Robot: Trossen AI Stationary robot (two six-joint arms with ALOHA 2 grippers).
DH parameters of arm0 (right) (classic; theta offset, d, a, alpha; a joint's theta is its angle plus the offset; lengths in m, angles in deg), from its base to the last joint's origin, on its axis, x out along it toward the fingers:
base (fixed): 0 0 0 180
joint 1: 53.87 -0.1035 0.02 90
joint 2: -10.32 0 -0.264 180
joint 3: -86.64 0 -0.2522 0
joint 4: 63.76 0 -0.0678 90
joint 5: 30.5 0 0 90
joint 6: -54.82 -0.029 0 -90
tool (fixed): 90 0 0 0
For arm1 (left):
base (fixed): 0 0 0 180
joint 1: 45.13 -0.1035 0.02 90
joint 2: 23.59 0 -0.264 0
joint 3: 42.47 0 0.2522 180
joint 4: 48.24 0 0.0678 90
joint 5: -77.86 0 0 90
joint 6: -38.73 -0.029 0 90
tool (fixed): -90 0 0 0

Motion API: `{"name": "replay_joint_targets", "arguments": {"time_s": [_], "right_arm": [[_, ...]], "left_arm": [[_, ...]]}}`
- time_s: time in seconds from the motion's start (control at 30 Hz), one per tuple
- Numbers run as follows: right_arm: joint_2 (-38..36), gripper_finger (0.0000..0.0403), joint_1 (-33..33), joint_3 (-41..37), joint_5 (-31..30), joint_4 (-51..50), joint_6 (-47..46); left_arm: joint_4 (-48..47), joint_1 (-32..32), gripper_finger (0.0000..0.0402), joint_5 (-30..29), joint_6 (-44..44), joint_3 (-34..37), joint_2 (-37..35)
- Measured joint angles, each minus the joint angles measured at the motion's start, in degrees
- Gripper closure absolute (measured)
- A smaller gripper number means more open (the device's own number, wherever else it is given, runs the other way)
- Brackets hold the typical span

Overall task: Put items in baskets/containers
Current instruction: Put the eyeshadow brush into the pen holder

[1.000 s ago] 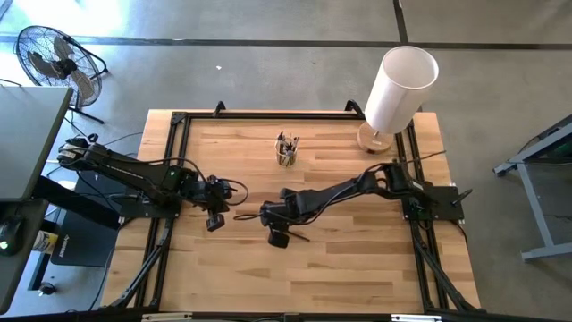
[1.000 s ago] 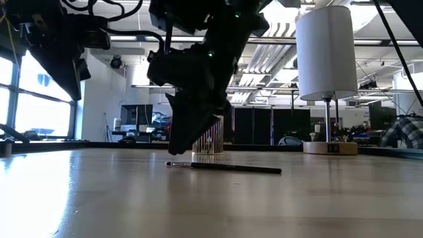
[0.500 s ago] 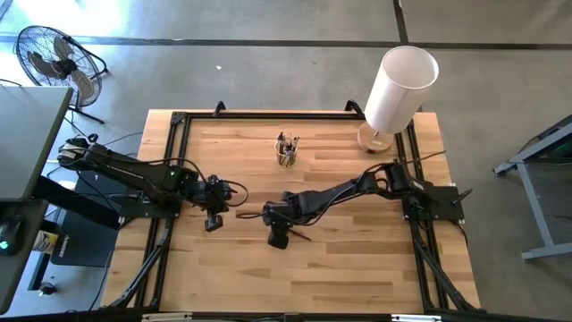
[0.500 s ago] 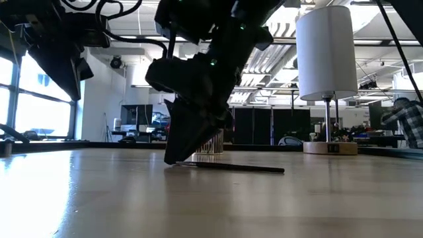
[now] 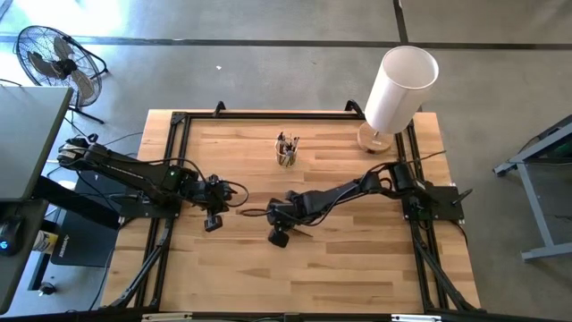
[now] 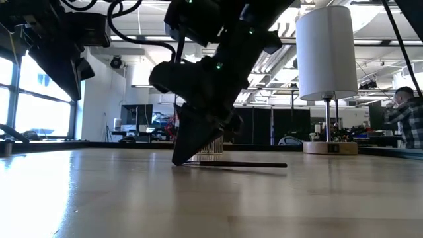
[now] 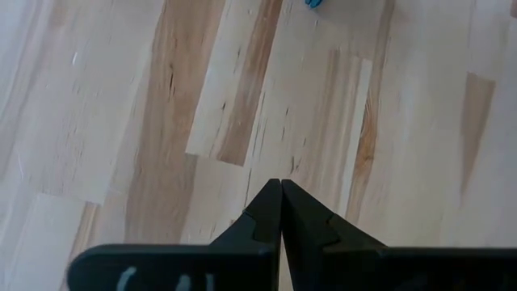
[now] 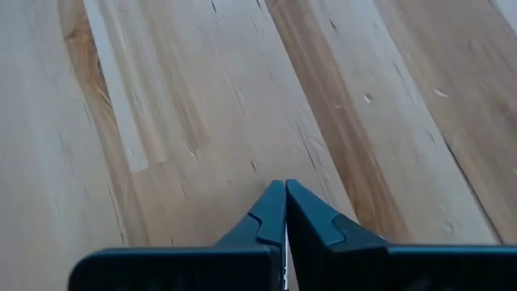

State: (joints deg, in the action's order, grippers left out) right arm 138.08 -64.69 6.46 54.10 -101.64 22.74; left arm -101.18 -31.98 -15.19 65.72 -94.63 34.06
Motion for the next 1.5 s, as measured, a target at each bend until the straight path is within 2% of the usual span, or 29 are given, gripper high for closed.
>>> {"name": "replay_joint_targets", "arguments": {"time_s": [0.4,0.77,1.0,1.07,1.17,1.3,1.4,1.5], "right_arm": [[-4.45,0.0402,-2.37,-0.65,-8.0,-3.34,-4.15],[-8.44,0.0403,-5.72,-0.46,-18.42,-3.78,-12.39],[-14.51,0.0403,-8.43,-2.15,-23.69,-10.68,-18.84],[-18.48,0.0403,-9.5,-5.95,-24.25,-11.15,-20.87],[-26.26,0.0403,-11.09,-15.77,-25.68,-8.94,-26.42],[-38.32,0.0403,-11.35,-30.61,-26.31,-0.21,-29.45],[-45.85,0.0403,-7.21,-40.86,-27.43,12.68,-24.27],[-49.89,0.0403,1.63,-50.01,-23.99,35.68,-12.15]], "left_arm": [[0.02,0.0,0.0401,0.17,-0.41,-0.02,0.0],[0.17,0.01,0.0401,1.41,-3.1,-0.03,-0.02],[0.63,-0.01,0.0401,1.53,-2.99,-0.06,-0.02],[0.74,-0.01,0.0401,1.53,-3.05,-0.06,-0.02],[1.18,-0.01,0.0401,1.59,-3.25,-0.06,-0.02],[2.91,-0.01,0.0401,1.66,-3.29,-0.06,-0.02],[4.69,-0.03,0.0401,0.92,-3.38,-0.06,-0.02],[6.64,-0.03,0.0401,-1.29,-3.39,-0.06,-0.02]]}}
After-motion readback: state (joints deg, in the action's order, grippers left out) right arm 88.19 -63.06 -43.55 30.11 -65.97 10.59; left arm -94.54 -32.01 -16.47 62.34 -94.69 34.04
